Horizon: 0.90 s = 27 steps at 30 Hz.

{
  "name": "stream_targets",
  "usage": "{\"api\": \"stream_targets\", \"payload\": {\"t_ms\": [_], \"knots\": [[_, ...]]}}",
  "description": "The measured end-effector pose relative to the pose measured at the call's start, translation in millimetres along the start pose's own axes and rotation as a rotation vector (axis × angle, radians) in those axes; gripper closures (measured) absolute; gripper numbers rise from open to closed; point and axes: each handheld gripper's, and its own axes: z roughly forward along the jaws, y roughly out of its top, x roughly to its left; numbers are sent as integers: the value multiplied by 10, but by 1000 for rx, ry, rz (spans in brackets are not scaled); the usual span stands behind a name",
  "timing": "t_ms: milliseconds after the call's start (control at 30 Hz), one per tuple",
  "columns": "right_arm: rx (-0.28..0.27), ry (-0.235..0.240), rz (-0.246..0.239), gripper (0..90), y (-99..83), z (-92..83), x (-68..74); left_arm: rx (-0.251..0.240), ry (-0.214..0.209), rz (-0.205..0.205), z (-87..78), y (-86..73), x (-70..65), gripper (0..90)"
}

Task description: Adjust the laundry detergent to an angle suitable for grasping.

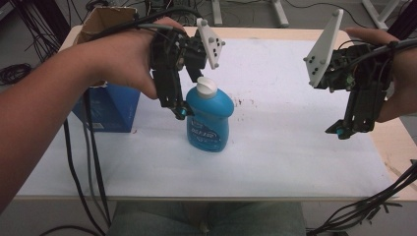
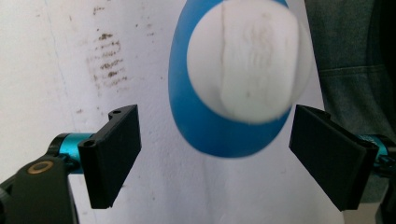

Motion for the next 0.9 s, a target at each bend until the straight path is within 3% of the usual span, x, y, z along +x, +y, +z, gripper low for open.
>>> {"api": "stream_targets", "payload": {"t_ms": [500,633,900], "knots": [[-1,4,-16,12,58,-21,-54,120,22,-87,-293,-176,-5,72],[-1,4,-19,12,70,-32,-63,121,28,-113,-348,-250,4,57],[0,3,-23,12,86,-53,-61,180,28,-142,-484,-311,-30,17]]}}
